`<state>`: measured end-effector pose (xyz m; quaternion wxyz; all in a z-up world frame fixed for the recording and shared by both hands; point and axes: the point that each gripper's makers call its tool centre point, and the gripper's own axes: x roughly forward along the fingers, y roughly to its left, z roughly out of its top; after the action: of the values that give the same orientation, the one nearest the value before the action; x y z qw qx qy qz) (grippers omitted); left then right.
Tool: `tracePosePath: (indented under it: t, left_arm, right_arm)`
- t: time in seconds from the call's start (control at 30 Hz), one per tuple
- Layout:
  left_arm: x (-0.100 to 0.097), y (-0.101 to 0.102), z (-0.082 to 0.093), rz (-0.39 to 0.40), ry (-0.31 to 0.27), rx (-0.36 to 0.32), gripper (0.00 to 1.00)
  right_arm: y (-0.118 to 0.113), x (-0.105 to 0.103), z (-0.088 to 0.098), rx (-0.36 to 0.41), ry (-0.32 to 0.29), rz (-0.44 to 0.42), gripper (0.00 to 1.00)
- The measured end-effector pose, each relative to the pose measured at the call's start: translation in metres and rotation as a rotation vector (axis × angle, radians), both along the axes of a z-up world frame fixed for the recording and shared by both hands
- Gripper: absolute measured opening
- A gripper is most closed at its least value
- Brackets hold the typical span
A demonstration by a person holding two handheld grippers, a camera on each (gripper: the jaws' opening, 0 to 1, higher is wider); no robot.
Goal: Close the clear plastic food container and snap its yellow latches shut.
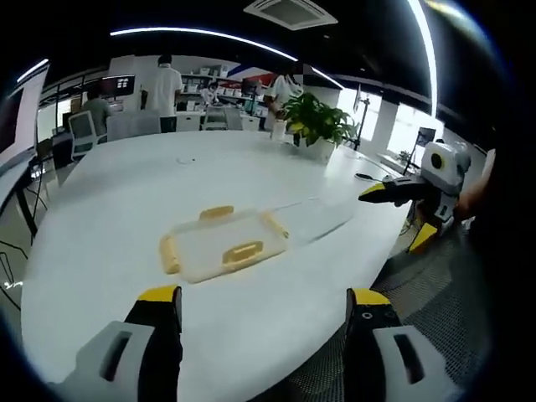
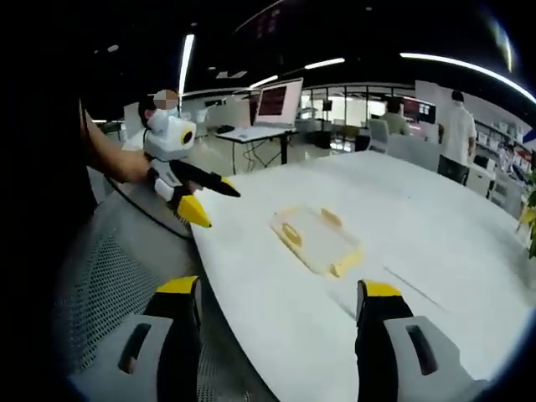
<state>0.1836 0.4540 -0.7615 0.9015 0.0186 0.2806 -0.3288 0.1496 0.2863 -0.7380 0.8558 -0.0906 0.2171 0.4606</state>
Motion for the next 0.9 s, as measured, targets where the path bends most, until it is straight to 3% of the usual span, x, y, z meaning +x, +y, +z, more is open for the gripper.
tracePosePath:
  t: [0.17,0.27,0.43,0.6,0.67,0.7,0.8,0.87,0.9]
  left_arm:
    - [0.0,0.002,0.003,-0.006,-0.011,0.008,0.83]
    - [0.001,0.001,0.009,-0.018,-0.036,-0.01,0.8]
    - [0.0,-0.002,0.012,-0.026,-0.014,-0.042,0.75]
    - [0.004,0.002,0.022,-0.001,-0.015,-0.097,0.73]
    - [0.002,-0.002,0.024,-0.021,0.017,-0.153,0.7]
    - [0.002,-0.001,0.022,-0.019,0.044,-0.154,0.68]
    - [0.006,0.0,0.024,-0.036,0.023,-0.138,0.63]
    - [0.01,0.005,0.02,-0.08,-0.029,-0.039,0.63]
    - [0.008,0.001,0.018,-0.093,-0.002,-0.055,0.64]
  right_arm:
    - [-0.002,0.003,-0.001,0.018,0.032,-0.014,0.73]
    - [0.001,0.001,0.0,0.018,0.036,-0.005,0.73]
    - [0.003,0.005,0.009,0.027,0.025,-0.008,0.73]
    - [0.005,0.013,0.019,0.063,0.028,-0.035,0.73]
    - [0.003,0.016,0.017,0.055,0.032,-0.043,0.73]
    - [0.002,0.018,0.018,0.055,0.039,-0.054,0.72]
    - [0.002,0.023,0.02,0.067,0.039,-0.069,0.72]
    - [0.004,0.024,0.017,0.08,0.08,-0.085,0.73]
    - [0.005,0.026,0.016,0.071,0.088,-0.086,0.73]
